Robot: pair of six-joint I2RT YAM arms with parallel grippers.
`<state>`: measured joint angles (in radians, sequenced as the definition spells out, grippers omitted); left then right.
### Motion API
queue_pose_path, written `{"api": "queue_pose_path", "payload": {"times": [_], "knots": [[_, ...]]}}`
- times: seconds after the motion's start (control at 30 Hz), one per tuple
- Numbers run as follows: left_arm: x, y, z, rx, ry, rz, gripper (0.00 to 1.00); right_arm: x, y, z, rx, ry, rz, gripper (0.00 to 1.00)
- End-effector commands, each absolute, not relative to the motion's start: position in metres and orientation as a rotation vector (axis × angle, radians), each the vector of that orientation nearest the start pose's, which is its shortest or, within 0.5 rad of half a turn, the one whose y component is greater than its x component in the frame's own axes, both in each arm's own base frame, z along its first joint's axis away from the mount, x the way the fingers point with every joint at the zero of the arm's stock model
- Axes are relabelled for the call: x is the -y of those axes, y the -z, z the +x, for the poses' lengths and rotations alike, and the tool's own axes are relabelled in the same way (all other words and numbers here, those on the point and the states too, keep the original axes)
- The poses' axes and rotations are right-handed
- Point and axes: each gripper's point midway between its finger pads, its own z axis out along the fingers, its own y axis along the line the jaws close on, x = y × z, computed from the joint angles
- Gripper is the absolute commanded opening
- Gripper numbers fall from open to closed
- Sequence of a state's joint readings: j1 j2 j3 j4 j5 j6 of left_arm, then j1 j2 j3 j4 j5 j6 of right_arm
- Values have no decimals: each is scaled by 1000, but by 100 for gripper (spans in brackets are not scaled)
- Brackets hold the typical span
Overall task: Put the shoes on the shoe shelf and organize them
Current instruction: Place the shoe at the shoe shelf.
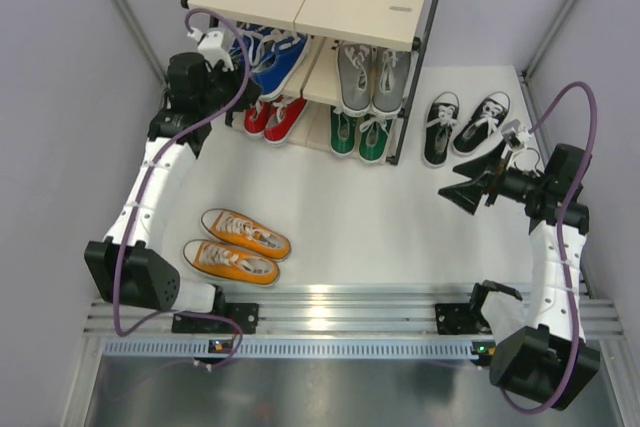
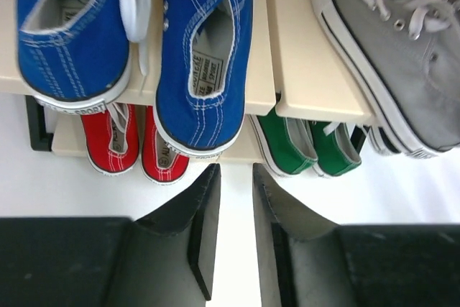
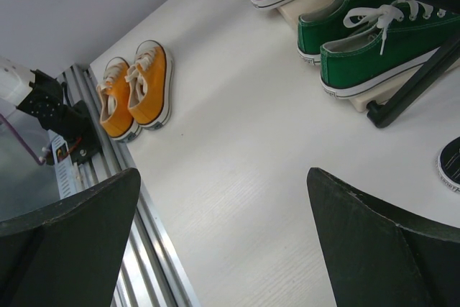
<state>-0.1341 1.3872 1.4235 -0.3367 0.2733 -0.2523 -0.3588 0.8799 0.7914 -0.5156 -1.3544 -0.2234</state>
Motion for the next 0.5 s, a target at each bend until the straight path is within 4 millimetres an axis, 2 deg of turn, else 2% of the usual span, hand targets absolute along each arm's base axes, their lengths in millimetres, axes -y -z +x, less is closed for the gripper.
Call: {"api": "queue_pose_path", "payload": {"times": [0.0,0.17,0.23,0.3,0.47], "knots": [[130,-327,423,-1871,549,202,29,-92,-258,229,-1672,-996,-612,99],[142,-316,426,-1891,553,250,21,-92,-257,229,-1675,-999,-610,99],[144,-308,431,-1912,545,244,20,-92,-257,229,-1675,-999,-610,99],[142,-300,438,-1930,529,231,20,-92,-257,229,-1678,-1000,-607,99],[135,-296,453,-1930,473,191,21,-91,-257,230,-1676,-997,-607,99]]}}
